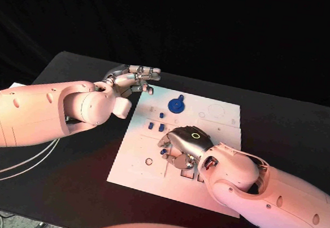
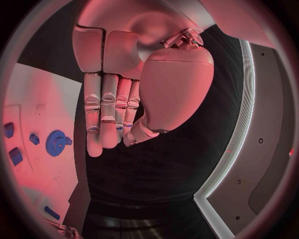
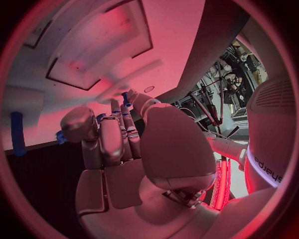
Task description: Assemble the parts on the task board
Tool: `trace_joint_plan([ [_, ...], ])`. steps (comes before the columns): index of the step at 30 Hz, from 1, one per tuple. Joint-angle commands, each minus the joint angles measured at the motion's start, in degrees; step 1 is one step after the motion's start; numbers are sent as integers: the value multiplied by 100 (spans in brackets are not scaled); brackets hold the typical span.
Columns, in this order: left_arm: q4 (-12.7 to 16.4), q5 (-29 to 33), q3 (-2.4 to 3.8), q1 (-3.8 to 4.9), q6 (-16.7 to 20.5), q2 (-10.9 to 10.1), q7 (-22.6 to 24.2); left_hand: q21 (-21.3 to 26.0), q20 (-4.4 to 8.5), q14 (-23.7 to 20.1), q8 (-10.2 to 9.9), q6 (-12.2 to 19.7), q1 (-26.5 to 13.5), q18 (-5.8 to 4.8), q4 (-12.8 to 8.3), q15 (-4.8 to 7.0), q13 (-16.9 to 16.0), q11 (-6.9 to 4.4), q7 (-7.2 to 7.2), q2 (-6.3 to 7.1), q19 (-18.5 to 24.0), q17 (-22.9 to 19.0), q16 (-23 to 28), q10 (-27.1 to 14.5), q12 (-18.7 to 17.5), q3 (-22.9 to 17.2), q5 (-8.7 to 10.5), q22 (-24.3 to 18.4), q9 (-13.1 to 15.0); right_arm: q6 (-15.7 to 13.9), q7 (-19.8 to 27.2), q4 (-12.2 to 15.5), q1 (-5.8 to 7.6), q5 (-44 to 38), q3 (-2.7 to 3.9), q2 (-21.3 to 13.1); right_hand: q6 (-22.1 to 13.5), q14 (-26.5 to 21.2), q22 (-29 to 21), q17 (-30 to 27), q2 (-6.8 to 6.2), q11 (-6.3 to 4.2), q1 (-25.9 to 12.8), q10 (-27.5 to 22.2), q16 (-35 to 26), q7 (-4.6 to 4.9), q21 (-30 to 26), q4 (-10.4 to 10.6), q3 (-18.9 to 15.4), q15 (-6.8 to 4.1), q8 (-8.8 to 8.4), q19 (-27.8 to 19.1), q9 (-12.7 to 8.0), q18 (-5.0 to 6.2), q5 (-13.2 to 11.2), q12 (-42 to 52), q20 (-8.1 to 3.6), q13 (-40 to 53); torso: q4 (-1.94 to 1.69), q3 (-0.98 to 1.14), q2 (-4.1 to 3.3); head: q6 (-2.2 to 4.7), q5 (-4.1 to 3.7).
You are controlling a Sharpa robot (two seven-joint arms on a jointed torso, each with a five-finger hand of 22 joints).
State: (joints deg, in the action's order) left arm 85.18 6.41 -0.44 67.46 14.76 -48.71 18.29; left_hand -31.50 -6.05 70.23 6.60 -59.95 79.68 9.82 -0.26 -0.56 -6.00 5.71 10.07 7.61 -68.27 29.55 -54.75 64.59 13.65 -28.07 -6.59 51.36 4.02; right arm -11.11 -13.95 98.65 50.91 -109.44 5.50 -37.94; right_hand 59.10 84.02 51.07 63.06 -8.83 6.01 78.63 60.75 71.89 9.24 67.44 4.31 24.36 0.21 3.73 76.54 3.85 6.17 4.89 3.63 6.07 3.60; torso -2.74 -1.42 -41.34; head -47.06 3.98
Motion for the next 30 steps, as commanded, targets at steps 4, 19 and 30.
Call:
trace_joint_plan([
  [4,-6,-6,3,0,-116,15,19,30,-14,-38,32,36,62,64,-38,-3,-9,-4,5,-5,10,-5,38,-34,15,-11,11,-5,-9,-472,21,73,-4,127,-1,-86,-21,133,-20,-27,52,-3,-47,12,-47,10,-39,-1,-39,38,-11,-25,2,91,70,65,1,12,-2,8,0,27,-26],
  [19,-17,-14,3,-6,-116,6,15,32,-14,-40,34,37,68,64,-47,-3,-10,-3,5,-9,10,-9,39,-39,22,-11,11,-6,-9,-215,-23,238,1,382,5,-353,66,144,-3,-27,93,-56,38,279,-29,-28,-28,-49,-20,3,16,5,22,91,112,228,-23,23,-1,7,-4,29,-36],
  [30,-20,-38,3,-6,-125,12,9,33,-13,-42,36,39,75,64,-57,-3,-10,-3,5,-12,10,-11,39,-43,28,-10,11,-6,-9,-349,-105,237,1,313,7,-348,232,156,30,-12,204,-110,132,485,-4,-62,-6,-93,100,-44,49,33,46,83,112,282,-66,18,-7,4,2,32,-61],
])
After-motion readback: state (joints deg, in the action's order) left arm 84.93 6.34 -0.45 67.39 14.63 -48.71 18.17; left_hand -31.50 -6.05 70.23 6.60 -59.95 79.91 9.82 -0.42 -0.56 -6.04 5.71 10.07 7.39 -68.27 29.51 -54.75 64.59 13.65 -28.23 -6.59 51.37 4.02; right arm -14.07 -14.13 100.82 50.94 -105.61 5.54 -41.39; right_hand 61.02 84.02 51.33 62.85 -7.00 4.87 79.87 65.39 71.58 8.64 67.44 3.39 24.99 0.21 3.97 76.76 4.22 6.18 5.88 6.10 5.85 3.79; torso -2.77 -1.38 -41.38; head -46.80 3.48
